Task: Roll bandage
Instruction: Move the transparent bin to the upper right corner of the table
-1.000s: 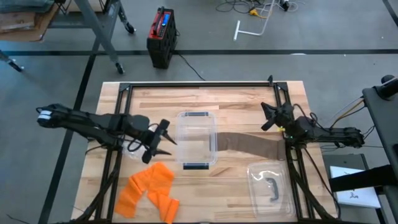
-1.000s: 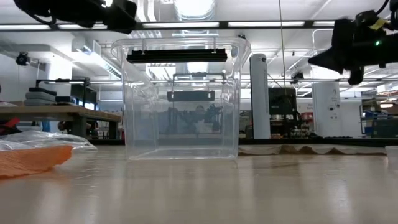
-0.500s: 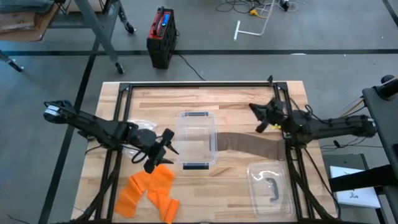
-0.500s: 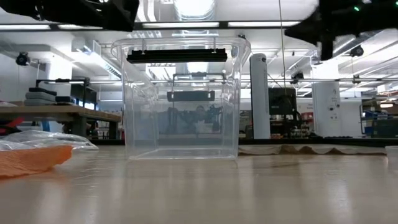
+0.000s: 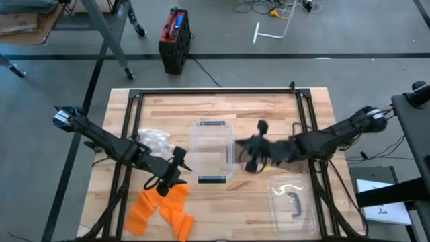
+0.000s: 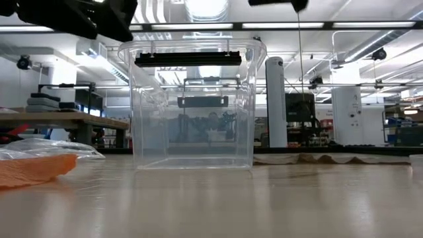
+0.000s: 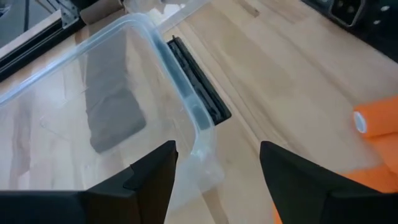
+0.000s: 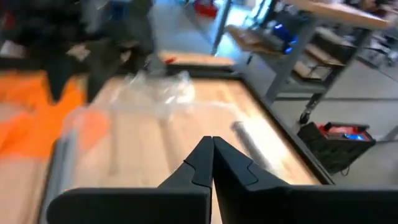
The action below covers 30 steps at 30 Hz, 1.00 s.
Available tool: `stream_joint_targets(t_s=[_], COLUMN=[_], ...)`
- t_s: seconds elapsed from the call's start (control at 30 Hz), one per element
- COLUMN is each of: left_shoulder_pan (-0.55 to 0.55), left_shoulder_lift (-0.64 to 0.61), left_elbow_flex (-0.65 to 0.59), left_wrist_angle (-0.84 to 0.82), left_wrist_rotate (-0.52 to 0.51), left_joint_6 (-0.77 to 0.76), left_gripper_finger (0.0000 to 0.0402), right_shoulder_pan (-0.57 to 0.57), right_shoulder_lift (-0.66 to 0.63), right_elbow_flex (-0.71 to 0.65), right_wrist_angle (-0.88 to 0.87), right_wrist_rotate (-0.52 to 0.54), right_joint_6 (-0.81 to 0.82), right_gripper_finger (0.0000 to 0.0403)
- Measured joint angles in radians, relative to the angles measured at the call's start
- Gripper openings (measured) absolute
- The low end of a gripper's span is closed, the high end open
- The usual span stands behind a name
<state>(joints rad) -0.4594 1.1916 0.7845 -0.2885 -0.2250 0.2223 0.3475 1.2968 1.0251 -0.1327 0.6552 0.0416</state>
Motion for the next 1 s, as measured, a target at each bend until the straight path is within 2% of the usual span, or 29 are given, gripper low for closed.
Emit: stream_joint_targets(t_s=[0.17,0.3,0.47,0.67,0.77,0.87,1.0], left_shoulder_pan=[0.000,0.001,0.003,0.024,0.046,0.066,0.094], left_shoulder_lift=[0.060,0.107,0.166,0.186,0.171,0.154,0.126], left_elbow_flex=[0.017,0.046,0.059,0.072,0.072,0.072,0.072], left_wrist_angle=[0.054,0.054,0.050,0.036,0.023,-0.033,-0.128], left_wrist_rotate=[-0.028,-0.033,-0.049,-0.084,-0.090,-0.091,-0.102], left_joint_6=[-0.002,-0.051,-0.089,-0.195,-0.224,-0.237,-0.234], left_gripper_finger=[0.0216,0.0219,0.0212,0.0182,0.0165,0.0147,0.0123], right_shoulder_pan=[0.083,0.114,0.137,0.141,0.140,0.139,0.139], right_shoulder_lift=[0.155,0.244,0.315,0.344,0.343,0.342,0.342], right_elbow_flex=[0.200,0.346,0.461,0.532,0.557,0.566,0.568], right_wrist_angle=[-0.257,-0.470,-0.615,-0.636,-0.631,-0.632,-0.633], right_wrist_rotate=[-0.007,0.000,-0.016,-0.030,-0.025,-0.026,-0.026], right_joint_6=[-0.006,0.072,0.101,0.140,0.168,0.167,0.182], right_gripper_finger=[0.0000,0.0002,0.0044,0.0162,0.0205,0.0221,0.0211])
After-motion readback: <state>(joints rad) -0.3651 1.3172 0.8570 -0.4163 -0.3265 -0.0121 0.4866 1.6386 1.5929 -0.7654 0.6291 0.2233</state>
